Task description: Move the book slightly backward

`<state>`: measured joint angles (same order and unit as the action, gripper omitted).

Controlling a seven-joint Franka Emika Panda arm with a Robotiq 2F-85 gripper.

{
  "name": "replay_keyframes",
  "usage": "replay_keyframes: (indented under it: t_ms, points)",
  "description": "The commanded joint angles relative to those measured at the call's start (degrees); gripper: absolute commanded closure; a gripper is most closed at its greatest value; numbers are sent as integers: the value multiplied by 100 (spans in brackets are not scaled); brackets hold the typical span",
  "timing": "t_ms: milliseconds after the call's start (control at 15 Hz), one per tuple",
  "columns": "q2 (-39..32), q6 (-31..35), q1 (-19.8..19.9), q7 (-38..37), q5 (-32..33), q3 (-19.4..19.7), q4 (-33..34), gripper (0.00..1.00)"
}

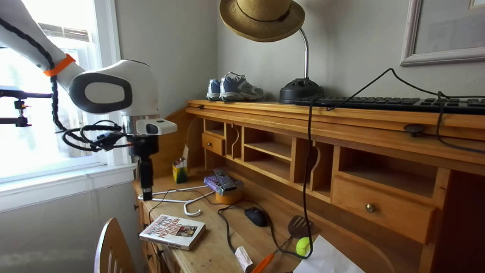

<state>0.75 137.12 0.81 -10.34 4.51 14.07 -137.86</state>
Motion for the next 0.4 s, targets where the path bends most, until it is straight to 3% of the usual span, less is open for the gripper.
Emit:
replay_keyframes:
  t_ms: [0,333]
  points:
    - [694,-994,346,526,-292,-231,-140,0]
    - [586,-904,504,341,-199,-395,-1,0]
